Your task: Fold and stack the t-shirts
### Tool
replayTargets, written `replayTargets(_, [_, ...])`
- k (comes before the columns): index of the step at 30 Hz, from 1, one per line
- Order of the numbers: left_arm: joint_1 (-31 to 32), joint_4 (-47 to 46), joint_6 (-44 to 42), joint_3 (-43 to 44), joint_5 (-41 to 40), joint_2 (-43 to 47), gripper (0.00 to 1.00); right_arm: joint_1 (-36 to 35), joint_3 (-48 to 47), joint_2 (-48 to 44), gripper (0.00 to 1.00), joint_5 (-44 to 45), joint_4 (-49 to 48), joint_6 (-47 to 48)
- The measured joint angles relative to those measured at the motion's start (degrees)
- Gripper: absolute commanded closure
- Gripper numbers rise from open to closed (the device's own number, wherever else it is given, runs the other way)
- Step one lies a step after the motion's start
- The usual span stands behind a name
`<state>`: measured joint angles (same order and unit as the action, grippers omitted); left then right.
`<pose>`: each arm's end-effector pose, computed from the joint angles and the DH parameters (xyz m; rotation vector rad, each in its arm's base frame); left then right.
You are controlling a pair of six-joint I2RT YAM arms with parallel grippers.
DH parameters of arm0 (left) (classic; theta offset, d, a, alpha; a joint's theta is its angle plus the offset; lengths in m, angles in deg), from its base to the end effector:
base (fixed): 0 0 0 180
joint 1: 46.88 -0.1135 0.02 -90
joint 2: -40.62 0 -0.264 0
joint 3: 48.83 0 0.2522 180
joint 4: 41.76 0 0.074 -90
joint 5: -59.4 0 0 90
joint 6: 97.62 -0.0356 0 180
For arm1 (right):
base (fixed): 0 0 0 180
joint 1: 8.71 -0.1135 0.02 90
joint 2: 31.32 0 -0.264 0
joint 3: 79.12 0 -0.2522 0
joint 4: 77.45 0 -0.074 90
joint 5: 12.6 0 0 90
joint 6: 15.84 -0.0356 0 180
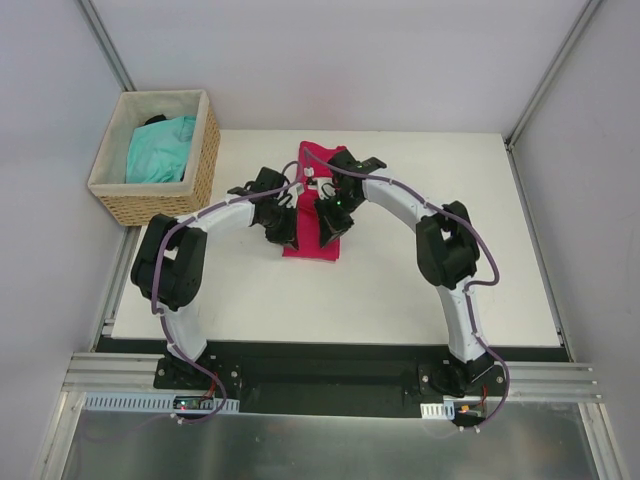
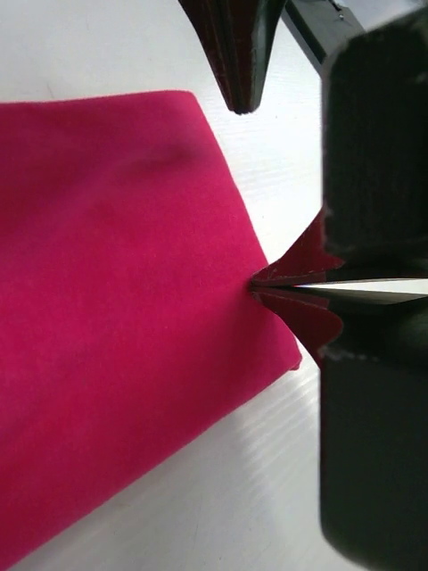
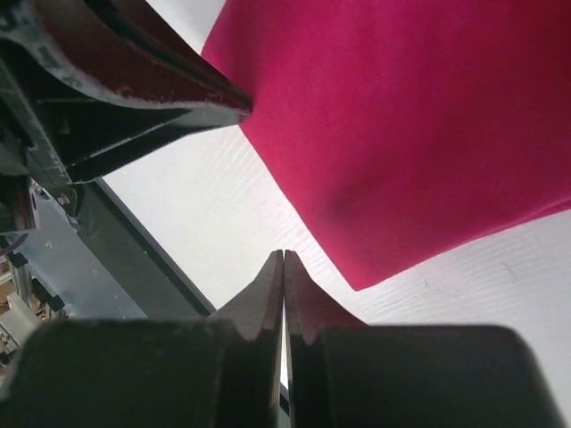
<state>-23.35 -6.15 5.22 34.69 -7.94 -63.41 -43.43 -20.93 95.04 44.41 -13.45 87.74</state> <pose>0.3427 -0.1642 0.1926 0.4008 2.5780 -0.7433 0.3719 0.2813 0.2094 -1.2641 2.4429 0.8948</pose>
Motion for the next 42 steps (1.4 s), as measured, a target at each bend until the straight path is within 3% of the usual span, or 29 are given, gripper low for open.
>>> replayTargets(17, [0.04, -6.36, 0.11, -1.88, -3.87, -3.08, 1.00, 0.35, -4.79, 4.09, 0.99, 12.31, 3.58, 1.84])
replayTargets(34, [0.04, -2.78, 3.06, 0.39, -2.16, -5.84, 1.00, 1.49, -2.67, 7.21, 0.99, 15.26, 4.59, 3.17])
replayTargets(42, [0.13, 5.14, 2.56, -4.66, 1.14, -1.62, 1.00, 1.66, 0.02, 4.87, 0.99, 17.49, 6.38, 2.05])
